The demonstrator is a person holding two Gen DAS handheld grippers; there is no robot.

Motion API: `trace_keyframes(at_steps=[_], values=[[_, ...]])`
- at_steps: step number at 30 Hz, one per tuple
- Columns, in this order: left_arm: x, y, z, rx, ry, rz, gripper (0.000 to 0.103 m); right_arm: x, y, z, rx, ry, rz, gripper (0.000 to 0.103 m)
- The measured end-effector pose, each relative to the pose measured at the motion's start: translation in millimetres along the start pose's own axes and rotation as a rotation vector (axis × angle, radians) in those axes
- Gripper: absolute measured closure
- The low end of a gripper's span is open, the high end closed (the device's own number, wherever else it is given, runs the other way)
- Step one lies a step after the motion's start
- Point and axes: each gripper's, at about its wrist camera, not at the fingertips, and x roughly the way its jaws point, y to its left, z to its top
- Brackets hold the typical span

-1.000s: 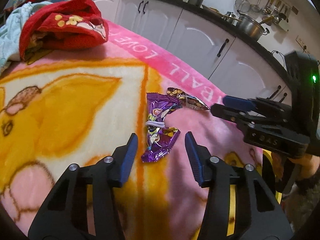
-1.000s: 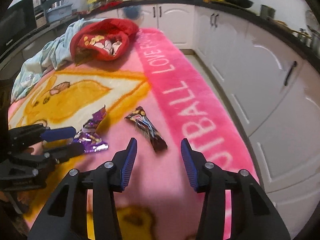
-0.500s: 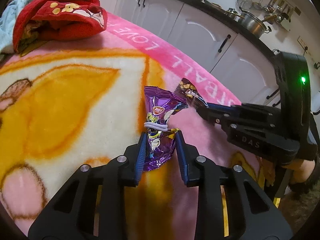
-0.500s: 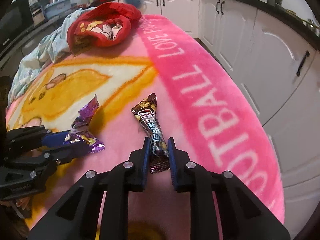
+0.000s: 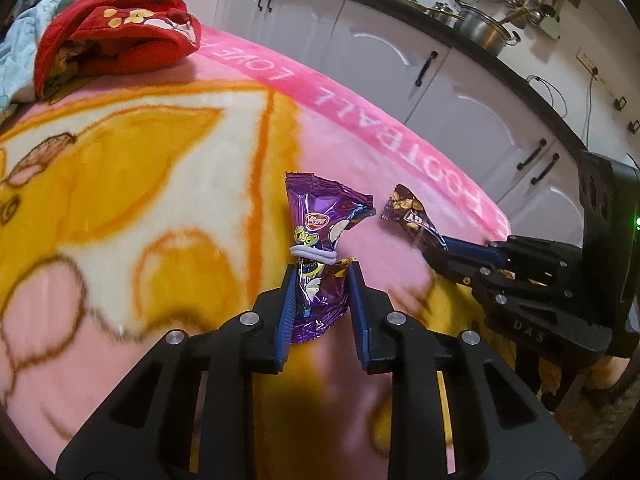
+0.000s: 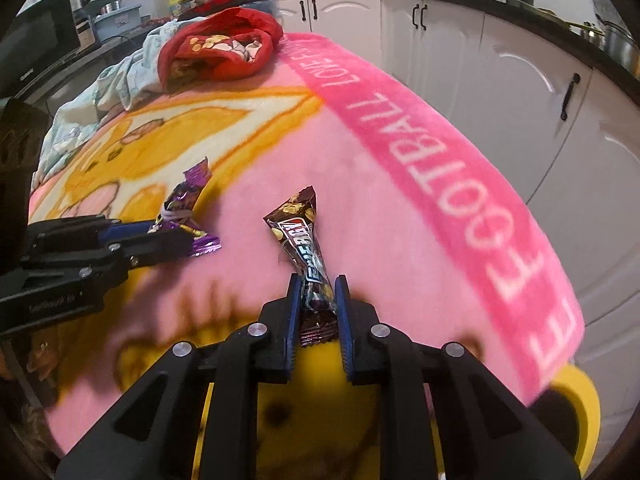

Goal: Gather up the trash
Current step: 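Carry both wrappers over the yellow bin and open both tools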

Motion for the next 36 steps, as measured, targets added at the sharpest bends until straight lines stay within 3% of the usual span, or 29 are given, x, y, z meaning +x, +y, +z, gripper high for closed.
trace_keyframes(at_steps=[15, 36], values=[[-28.5, -39.1, -30.8, 0.066, -0.018, -0.039, 0.086, -48.9, 6.6, -47.4, 0.070, -0.024, 0.017, 0.088], [-65.9, -91.6, -29.4, 0.131, -0.109, -0.123, 0.086, -129.0, -10.3, -71.2, 0.140, -0.153, -0.037, 0.088]])
